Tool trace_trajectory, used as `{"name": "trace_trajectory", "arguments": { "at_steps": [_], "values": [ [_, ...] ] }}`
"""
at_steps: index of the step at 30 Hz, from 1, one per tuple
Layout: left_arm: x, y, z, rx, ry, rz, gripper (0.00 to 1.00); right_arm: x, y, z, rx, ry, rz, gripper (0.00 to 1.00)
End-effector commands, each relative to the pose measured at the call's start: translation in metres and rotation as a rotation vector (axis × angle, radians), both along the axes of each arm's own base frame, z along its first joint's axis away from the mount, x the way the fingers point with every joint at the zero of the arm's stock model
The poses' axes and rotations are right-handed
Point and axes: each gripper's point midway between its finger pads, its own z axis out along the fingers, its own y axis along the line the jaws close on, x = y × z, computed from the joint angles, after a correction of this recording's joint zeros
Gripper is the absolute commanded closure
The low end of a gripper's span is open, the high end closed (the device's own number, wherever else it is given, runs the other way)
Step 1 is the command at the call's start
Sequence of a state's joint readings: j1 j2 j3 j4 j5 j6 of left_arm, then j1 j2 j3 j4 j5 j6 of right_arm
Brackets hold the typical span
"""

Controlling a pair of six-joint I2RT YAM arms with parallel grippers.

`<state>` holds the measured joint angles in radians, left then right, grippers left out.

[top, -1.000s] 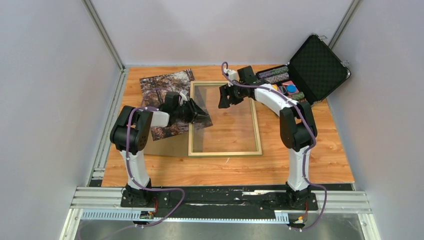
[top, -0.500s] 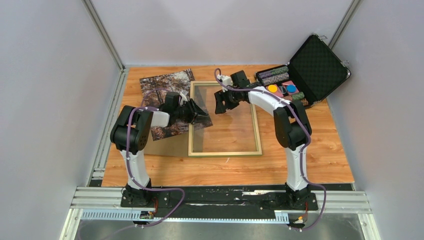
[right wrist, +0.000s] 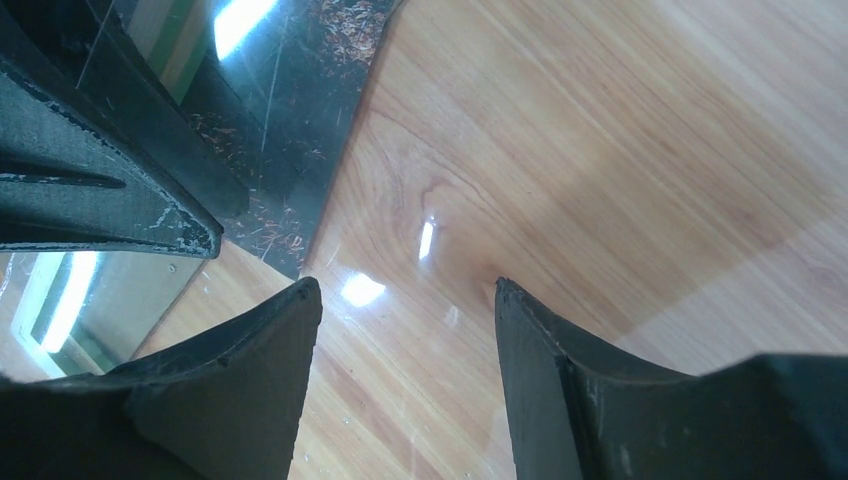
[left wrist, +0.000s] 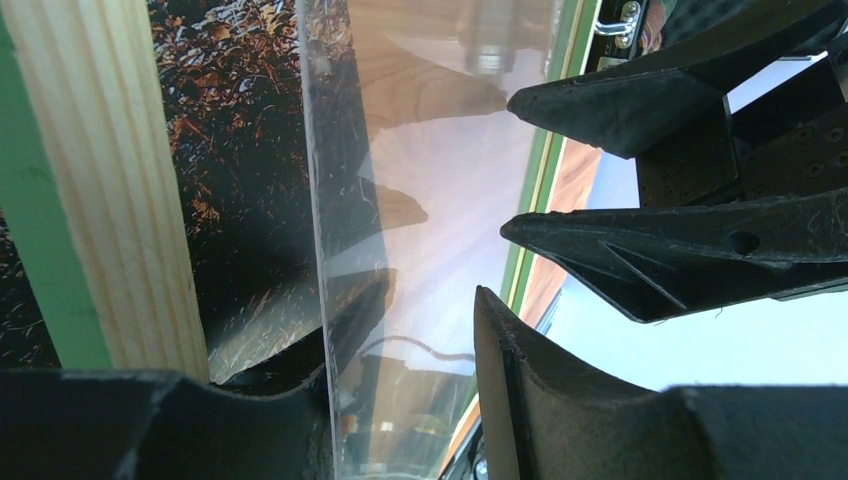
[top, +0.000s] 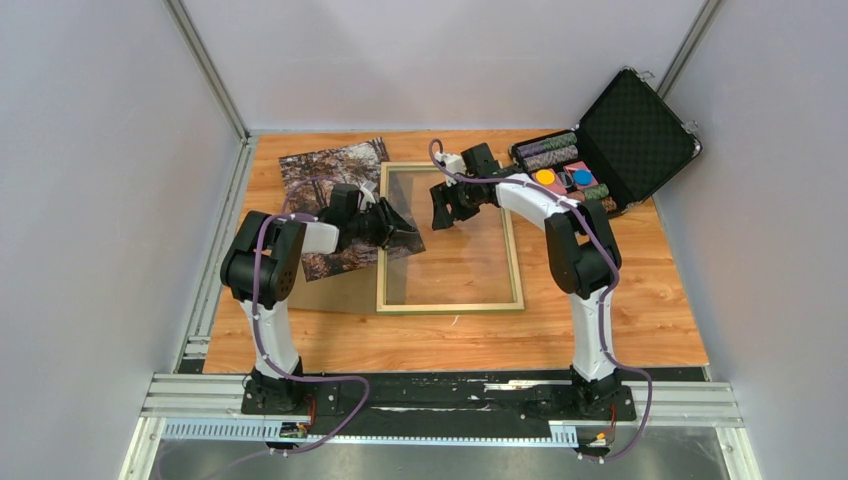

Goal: Put the photo into the frame
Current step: Place the photo frame item in the photo frame.

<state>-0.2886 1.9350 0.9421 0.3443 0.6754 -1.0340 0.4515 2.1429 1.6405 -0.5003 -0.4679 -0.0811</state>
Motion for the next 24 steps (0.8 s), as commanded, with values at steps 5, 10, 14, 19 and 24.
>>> {"name": "trace_trajectory", "arguments": {
  "at_steps": [5, 10, 14, 19, 24],
  "values": [
    [0.007, -0.005, 0.022, 0.018, -0.08, -0.03, 0.49, 0.002, -0.001, -0.008, -0.018, -0.017, 0.009, 0.37],
    [0.008, -0.002, 0.028, 0.052, -0.103, -0.036, 0.44, 0.001, -0.004, -0.01, -0.02, -0.01, 0.005, 0.37],
    [0.008, 0.001, 0.032, 0.085, -0.115, -0.043, 0.37, 0.0, -0.006, -0.014, -0.017, 0.006, 0.001, 0.38],
    [0.006, 0.004, 0.031, 0.116, -0.11, -0.053, 0.27, -0.001, -0.008, -0.015, -0.017, 0.009, -0.002, 0.38],
    [0.006, 0.009, 0.033, 0.158, -0.119, -0.054, 0.14, 0.001, -0.01, -0.014, -0.018, 0.007, -0.008, 0.38]
  ]
}}
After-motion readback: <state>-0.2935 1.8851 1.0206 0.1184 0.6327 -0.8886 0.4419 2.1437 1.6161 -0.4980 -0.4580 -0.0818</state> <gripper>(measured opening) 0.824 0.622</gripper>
